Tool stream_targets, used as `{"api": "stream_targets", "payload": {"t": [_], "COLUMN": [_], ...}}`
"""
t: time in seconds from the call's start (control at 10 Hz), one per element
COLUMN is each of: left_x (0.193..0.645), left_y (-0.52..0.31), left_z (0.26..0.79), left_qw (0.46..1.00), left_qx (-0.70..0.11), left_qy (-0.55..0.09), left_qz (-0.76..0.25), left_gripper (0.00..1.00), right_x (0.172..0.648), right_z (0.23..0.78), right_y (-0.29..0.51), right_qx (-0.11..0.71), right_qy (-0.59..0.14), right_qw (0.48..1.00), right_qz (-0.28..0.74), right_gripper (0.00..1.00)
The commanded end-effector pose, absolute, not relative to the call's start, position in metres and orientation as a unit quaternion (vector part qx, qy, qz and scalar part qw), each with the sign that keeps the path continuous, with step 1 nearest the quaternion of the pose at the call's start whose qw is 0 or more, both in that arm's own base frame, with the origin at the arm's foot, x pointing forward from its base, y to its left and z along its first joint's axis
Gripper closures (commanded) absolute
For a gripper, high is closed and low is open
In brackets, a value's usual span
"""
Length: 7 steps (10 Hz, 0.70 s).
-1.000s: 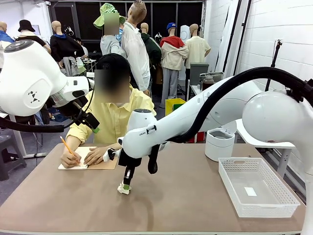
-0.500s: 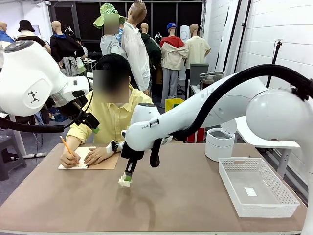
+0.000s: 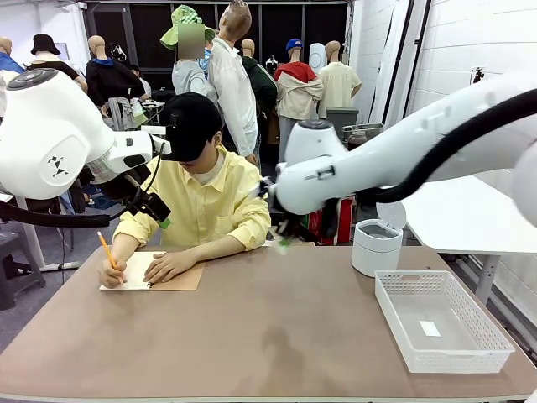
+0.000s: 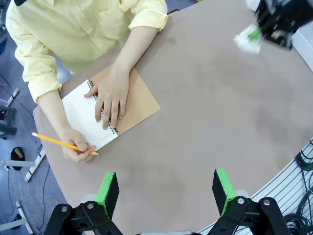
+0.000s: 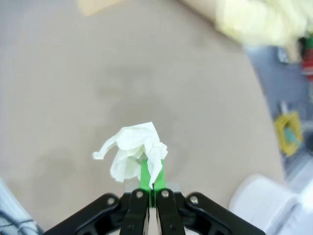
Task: Sort the paper based on its condition.
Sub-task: If a person hands you a paper, place it in the Organizing basket , and if it's crumpled, put it in the Trash can.
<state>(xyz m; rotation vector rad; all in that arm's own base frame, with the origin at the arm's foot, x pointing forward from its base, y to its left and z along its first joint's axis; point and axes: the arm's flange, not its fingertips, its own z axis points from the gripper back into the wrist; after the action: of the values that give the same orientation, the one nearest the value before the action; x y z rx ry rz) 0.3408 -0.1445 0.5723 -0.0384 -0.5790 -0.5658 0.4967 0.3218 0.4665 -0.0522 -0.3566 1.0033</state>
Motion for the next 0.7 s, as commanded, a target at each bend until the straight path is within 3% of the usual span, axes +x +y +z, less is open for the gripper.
{"api": "stream_targets", "payload": {"t": [0.0,0.3,0.6], "left_x": [0.342,0.342,0.342], "left_y": [-0.144,-0.144,-0.144], "left_z": [0.571,0.571,0.571], "left_qw": [0.916,0.916,0.916], "left_qx": [-0.018,-0.018,-0.018], "left_qy": [-0.287,-0.287,-0.287], "left_qz": [-0.279,-0.279,-0.279], "left_gripper": [0.0,0.0,0.0], "right_x": [0.49,0.499,0.5], "right_z": [0.473,0.489,0.487], "right_y": [0.291,0.256,0.243], "right_qx": [-0.119,-0.149,-0.144], "right_qy": [-0.132,-0.1,-0.114], "right_qw": [0.895,0.909,0.905], "right_qz": [0.409,0.377,0.383], "right_gripper": [0.99,0.99,0.99]}}
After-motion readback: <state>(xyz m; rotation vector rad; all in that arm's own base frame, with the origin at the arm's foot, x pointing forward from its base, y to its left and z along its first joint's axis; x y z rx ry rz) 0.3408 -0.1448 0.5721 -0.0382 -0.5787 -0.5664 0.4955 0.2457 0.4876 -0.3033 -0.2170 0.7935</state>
